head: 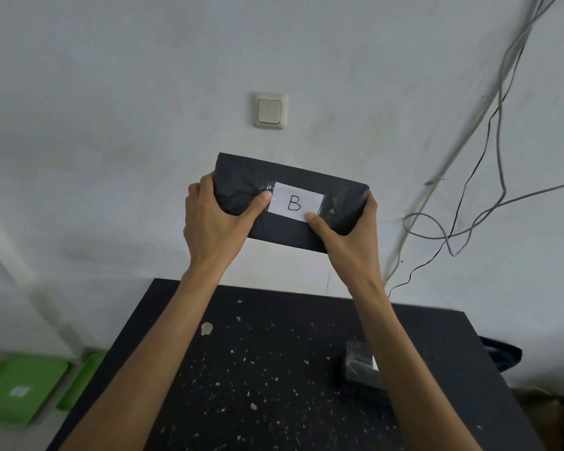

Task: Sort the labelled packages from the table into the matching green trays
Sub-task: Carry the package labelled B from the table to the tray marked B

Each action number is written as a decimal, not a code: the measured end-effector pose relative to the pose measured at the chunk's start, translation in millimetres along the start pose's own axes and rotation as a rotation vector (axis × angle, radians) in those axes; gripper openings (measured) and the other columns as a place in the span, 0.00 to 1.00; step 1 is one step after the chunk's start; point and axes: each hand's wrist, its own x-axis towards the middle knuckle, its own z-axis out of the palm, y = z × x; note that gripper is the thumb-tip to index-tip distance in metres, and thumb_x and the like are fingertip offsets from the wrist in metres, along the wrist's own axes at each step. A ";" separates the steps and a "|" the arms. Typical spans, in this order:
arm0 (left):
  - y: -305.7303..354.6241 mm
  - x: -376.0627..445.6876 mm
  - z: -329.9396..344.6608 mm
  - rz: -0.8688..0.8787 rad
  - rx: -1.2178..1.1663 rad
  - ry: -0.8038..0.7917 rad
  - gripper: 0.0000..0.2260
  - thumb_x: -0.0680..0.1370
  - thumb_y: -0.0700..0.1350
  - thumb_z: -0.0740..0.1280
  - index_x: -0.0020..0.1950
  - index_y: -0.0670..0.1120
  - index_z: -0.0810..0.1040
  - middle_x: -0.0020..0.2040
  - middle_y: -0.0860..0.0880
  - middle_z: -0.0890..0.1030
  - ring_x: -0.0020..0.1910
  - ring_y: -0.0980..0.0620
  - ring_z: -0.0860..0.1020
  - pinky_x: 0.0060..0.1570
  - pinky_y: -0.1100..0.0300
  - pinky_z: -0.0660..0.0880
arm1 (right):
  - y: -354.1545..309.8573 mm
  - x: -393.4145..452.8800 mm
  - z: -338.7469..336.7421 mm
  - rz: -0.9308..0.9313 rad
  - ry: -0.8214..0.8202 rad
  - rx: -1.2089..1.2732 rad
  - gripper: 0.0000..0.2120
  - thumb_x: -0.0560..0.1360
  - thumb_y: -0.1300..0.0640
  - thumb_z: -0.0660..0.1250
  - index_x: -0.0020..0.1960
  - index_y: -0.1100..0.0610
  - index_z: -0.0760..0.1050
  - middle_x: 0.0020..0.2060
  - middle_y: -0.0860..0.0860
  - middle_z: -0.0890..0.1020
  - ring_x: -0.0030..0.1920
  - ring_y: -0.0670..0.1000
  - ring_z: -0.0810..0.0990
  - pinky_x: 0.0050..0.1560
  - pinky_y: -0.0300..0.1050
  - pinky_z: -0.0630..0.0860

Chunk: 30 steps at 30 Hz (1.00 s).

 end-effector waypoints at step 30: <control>-386.4 -74.8 -340.0 -0.748 0.230 0.155 0.28 0.74 0.64 0.67 0.64 0.45 0.74 0.59 0.45 0.79 0.56 0.45 0.78 0.55 0.42 0.77 | 51.2 -231.5 421.7 0.335 -0.972 -0.112 0.39 0.76 0.50 0.72 0.80 0.56 0.55 0.69 0.53 0.74 0.66 0.54 0.77 0.57 0.42 0.76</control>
